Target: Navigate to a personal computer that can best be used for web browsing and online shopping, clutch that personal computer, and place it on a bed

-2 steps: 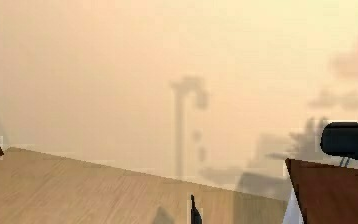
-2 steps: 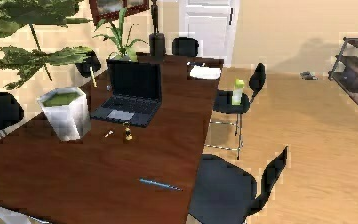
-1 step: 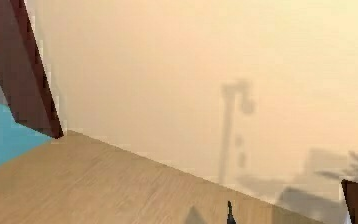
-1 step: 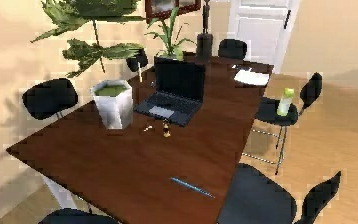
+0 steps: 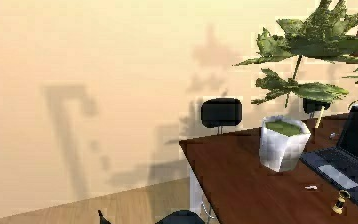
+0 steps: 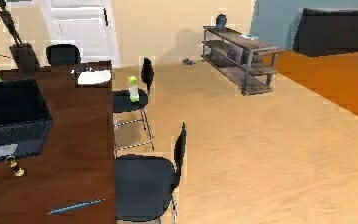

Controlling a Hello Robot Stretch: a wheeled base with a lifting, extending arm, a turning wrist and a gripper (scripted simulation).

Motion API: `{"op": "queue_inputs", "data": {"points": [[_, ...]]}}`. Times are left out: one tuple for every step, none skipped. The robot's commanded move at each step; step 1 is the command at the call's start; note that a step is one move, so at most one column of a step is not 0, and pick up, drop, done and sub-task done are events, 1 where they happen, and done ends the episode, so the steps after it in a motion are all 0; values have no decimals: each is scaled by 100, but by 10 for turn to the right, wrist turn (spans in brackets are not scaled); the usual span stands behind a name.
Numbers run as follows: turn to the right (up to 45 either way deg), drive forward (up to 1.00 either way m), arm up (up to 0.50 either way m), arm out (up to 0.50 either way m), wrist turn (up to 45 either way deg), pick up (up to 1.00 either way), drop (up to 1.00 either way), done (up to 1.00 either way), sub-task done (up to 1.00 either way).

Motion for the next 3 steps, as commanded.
{"op": "queue_inputs", "data": {"points": [[120,0,0,0,0,0,0,0,0],[0,5,0,0,0,0,0,0,0],[-450,0,0,0,0,0,0,0,0]]}}
